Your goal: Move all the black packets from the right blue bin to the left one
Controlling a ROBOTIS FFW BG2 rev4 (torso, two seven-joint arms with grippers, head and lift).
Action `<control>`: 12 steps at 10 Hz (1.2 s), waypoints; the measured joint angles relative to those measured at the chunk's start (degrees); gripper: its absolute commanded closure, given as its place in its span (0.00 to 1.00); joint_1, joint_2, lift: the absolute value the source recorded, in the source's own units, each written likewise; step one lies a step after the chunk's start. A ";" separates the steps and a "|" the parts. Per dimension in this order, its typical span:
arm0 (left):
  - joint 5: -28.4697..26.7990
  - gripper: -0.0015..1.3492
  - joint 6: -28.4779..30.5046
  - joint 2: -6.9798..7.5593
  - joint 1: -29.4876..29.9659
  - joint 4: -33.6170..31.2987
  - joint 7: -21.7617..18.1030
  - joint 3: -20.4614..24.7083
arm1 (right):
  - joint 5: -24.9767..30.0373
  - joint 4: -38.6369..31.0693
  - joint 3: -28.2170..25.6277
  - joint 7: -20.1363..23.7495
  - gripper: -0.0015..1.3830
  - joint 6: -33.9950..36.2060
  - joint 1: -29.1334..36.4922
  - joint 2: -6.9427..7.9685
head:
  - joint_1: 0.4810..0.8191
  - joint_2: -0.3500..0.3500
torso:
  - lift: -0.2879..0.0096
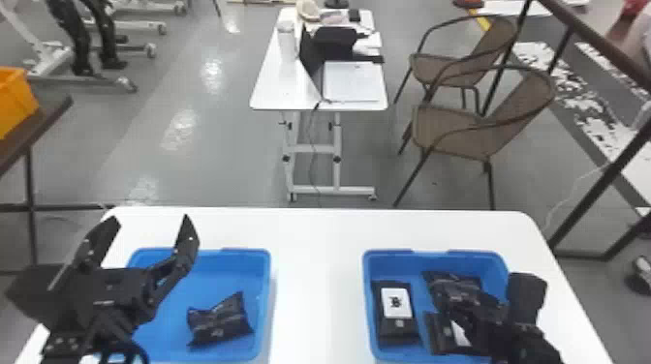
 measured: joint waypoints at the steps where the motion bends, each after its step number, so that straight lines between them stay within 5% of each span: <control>1: 0.07 0.05 0.25 0.00 -0.05 0.05 -0.25 0.11 | 0.38 1.69 0.64 -0.13 0.16 -0.10 -1.09 -0.04 | 0.63 0.54 | 0.97; 6: 0.78 0.05 1.63 0.00 0.13 0.06 -1.83 1.07 | 0.26 7.31 0.51 -4.75 0.18 -0.56 -3.63 -1.16 | 0.63 0.50 | 0.97; 7: 0.81 0.05 1.87 0.00 0.15 0.07 -2.16 1.18 | -0.68 9.01 0.56 -4.67 0.33 -1.01 -4.54 -1.56 | 0.63 0.49 | 0.97; 8: 0.81 0.06 2.13 0.00 0.16 0.11 -2.42 1.25 | -1.67 10.34 0.56 -3.97 0.64 -1.27 -5.41 -1.80 | 0.63 0.49 | 0.97; 9: 0.76 0.06 2.37 0.00 0.16 0.18 -2.53 1.27 | -2.89 11.15 0.57 -2.62 0.77 -2.00 -5.81 -2.05 | 0.63 0.49 | 0.97; 10: 0.81 0.06 2.52 0.00 0.21 0.33 -2.56 1.29 | -4.91 10.55 0.75 -2.16 0.88 -3.29 -5.17 -2.11 | 0.63 0.50 | 0.97; 12: 1.23 0.06 2.57 0.00 0.18 0.42 -2.62 1.51 | -8.64 3.68 0.90 -2.26 0.93 -4.17 -0.62 -0.95 | 0.63 0.52 | 0.97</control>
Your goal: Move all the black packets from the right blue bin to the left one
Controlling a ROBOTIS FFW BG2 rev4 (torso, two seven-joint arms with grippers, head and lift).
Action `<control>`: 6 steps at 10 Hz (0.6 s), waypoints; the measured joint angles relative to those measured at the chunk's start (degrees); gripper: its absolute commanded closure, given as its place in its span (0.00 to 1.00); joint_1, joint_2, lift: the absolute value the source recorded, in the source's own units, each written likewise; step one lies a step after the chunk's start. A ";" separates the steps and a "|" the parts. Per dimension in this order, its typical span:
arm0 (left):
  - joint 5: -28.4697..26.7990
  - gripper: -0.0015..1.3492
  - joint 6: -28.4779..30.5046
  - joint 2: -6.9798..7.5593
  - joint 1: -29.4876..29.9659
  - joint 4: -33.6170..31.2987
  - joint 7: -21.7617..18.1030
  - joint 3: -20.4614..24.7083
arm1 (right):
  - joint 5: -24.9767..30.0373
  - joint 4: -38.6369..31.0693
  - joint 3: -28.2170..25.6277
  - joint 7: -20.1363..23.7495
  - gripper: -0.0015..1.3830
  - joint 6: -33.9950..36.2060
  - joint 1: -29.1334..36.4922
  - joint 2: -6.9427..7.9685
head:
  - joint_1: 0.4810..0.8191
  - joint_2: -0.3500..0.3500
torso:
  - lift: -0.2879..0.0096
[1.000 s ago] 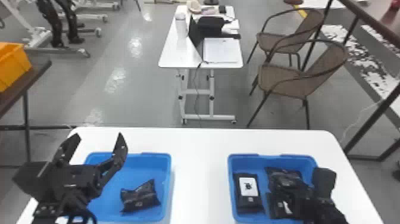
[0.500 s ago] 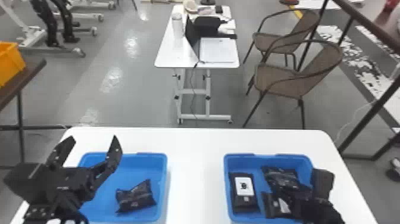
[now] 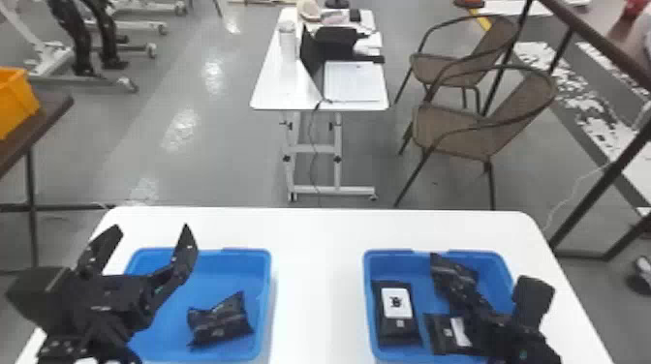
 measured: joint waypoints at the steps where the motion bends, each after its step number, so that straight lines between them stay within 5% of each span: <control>1: 0.21 0.06 0.14 0.00 -0.02 0.02 0.00 0.15 | -1.70 -3.75 0.09 0.03 0.93 -0.05 2.71 0.69 | 0.63 0.54 | 0.97; 4: 0.69 0.06 0.67 0.00 -0.21 0.03 -0.25 0.42 | -3.76 -6.98 1.27 -0.38 0.92 -0.15 5.80 1.25 | 0.63 0.58 | 0.97; 6: 1.08 0.06 0.91 0.00 -0.48 0.03 -0.26 0.04 | -2.92 -6.88 1.43 -1.58 0.14 -1.51 5.40 0.86 | 0.63 0.55 | 0.97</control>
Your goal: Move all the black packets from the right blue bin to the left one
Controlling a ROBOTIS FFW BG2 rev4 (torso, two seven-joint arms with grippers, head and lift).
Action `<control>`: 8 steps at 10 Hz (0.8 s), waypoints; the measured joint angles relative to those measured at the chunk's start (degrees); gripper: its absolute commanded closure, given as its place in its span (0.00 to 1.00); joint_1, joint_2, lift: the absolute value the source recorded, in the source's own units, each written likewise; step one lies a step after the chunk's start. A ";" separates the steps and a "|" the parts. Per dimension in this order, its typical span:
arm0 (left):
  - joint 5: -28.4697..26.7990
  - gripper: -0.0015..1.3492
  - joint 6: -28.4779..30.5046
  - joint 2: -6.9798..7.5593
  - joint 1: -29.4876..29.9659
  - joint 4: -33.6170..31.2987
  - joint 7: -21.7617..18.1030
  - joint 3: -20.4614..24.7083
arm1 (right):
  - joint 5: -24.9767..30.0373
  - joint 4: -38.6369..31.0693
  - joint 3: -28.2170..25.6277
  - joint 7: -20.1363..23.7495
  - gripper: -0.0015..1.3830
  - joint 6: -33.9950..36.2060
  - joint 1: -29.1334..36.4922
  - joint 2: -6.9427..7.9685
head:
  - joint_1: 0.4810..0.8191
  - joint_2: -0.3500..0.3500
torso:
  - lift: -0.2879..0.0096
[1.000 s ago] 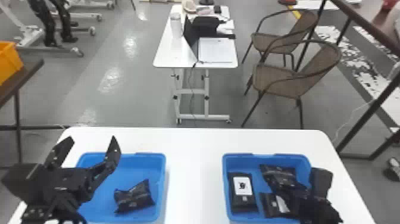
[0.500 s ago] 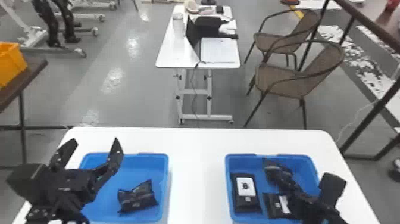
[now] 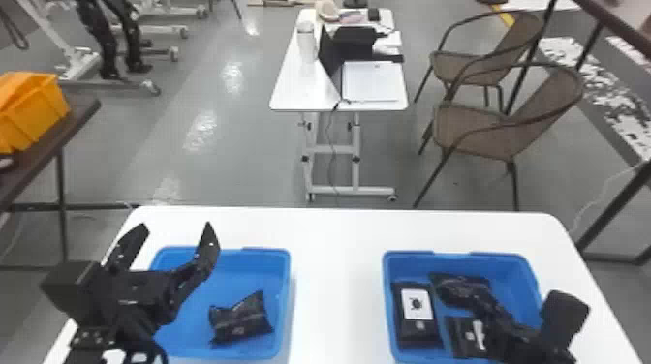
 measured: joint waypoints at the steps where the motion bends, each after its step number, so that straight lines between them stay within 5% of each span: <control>1: 0.02 0.06 -0.02 0.00 -0.03 -0.01 0.00 -0.08 | 0.84 -1.62 0.19 -0.97 0.02 -0.45 0.91 0.03 | 0.63 0.55 | 0.97; 4: -0.22 0.06 -0.11 0.00 -0.04 -0.02 -0.01 -0.07 | -0.66 -2.76 0.15 -1.73 0.17 0.01 2.14 -0.53 | 0.63 0.54 | 0.97; 8: -0.21 0.06 -0.11 0.00 0.02 -0.03 -0.08 -0.10 | 0.24 0.80 0.28 -2.03 0.18 1.80 -0.35 -1.44 | 0.63 0.53 | 0.97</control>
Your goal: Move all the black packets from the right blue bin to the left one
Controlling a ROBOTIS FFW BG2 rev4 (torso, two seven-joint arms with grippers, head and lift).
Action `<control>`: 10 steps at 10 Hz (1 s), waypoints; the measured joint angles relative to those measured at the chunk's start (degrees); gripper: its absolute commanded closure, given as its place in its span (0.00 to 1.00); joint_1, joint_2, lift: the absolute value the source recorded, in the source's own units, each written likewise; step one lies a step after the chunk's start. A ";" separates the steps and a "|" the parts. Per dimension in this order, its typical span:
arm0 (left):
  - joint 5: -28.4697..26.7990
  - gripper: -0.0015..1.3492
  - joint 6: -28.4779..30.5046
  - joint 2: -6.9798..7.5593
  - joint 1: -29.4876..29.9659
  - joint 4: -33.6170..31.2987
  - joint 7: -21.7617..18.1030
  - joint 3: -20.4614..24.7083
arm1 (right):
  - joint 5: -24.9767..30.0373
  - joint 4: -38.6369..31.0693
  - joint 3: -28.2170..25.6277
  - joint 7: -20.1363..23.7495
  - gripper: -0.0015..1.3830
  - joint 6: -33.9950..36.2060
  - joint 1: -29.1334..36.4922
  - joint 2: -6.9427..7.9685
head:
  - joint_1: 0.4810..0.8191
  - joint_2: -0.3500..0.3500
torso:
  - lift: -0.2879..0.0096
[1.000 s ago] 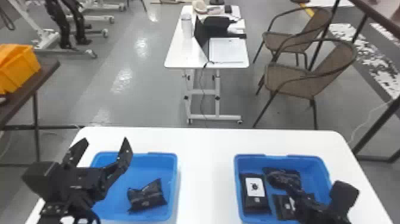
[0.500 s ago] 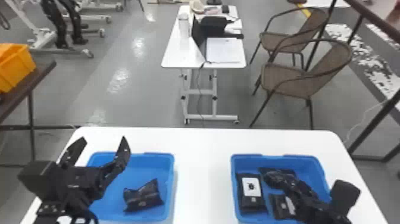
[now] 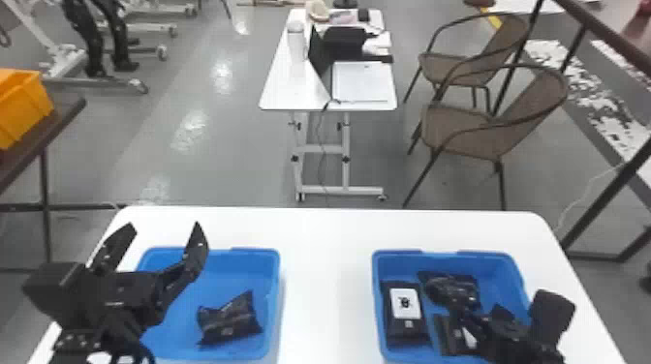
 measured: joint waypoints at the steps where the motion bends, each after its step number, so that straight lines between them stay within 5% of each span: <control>1: 0.00 0.06 -0.03 0.00 -0.04 0.00 0.00 0.00 | 0.66 1.51 0.04 0.11 0.18 0.49 -1.38 -0.16 | 0.63 0.53 | 0.97; 6: 0.09 0.06 -0.20 0.00 -0.19 0.09 -0.01 0.14 | 4.81 9.85 0.78 0.32 0.20 3.32 -9.45 -0.73 | 0.63 0.53 | 0.97; 8: 0.09 0.06 -0.25 0.00 -0.04 0.09 -0.01 0.22 | 3.61 12.83 0.88 1.24 0.66 3.15 -11.20 -0.72 | 0.63 0.53 | 0.97; 10: -0.05 0.06 -0.20 0.00 -0.01 0.09 -0.64 0.54 | 1.16 14.87 0.92 1.40 0.91 3.09 -11.43 -0.71 | 0.63 0.54 | 0.97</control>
